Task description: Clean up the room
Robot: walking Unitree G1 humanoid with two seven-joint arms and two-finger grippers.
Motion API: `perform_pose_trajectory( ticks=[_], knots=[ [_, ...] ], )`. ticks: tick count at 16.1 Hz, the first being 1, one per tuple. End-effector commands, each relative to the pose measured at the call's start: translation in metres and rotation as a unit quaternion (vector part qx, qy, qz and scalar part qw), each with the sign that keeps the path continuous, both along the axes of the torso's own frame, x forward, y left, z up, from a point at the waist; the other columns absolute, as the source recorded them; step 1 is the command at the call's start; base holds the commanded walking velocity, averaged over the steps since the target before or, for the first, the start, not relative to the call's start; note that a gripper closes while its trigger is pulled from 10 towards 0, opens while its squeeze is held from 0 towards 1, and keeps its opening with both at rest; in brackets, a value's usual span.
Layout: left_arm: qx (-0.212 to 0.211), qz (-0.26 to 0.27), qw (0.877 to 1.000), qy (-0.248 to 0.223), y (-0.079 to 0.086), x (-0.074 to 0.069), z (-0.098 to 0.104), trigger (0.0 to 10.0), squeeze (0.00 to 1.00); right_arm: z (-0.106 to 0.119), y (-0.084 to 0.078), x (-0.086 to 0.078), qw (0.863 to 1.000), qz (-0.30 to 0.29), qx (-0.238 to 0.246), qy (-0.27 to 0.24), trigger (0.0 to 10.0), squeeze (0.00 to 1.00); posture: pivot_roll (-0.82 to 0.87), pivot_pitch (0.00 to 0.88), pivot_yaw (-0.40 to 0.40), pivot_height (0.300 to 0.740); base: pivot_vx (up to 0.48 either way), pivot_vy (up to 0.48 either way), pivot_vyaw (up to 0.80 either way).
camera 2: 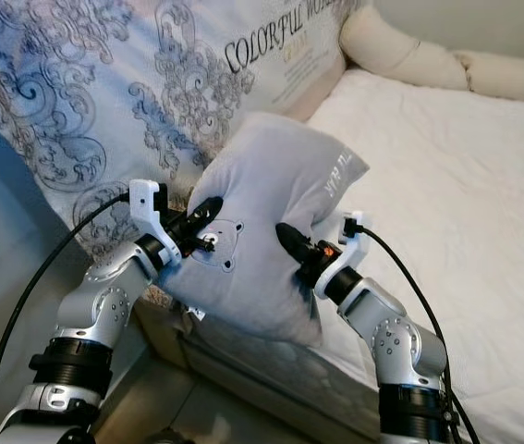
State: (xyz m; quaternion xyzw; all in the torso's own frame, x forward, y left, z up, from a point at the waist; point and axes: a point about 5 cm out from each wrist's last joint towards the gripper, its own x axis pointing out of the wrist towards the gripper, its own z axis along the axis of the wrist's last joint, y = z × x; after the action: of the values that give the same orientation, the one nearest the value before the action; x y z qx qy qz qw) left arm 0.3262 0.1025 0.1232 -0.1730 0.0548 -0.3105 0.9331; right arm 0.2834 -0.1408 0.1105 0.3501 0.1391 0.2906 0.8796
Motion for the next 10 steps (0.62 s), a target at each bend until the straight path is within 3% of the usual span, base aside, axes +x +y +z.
perform_pose_trajectory(
  ticks=[1, 10],
  knots=[
    [-0.01, -0.012, 1.0, -0.028, -0.0088, 0.0037, 0.0129, 10.0, 0.0, 0.0114, 0.0136, 0.0026, 0.999, 0.037, 0.008, -0.026, 10.0, 0.0, 0.01, 0.0, -0.001, 0.74, 0.292, 0.0, 0.0],
    [-0.012, -0.023, 0.999, -0.028, -0.0089, 0.0032, 0.0143, 10.0, 0.0, 0.0114, 0.0168, 0.004, 0.999, 0.04, 0.007, -0.03, 10.0, 0.0, 0.01, 0.0, 0.006, 0.74, 0.271, 0.0, 0.0]
  ],
)
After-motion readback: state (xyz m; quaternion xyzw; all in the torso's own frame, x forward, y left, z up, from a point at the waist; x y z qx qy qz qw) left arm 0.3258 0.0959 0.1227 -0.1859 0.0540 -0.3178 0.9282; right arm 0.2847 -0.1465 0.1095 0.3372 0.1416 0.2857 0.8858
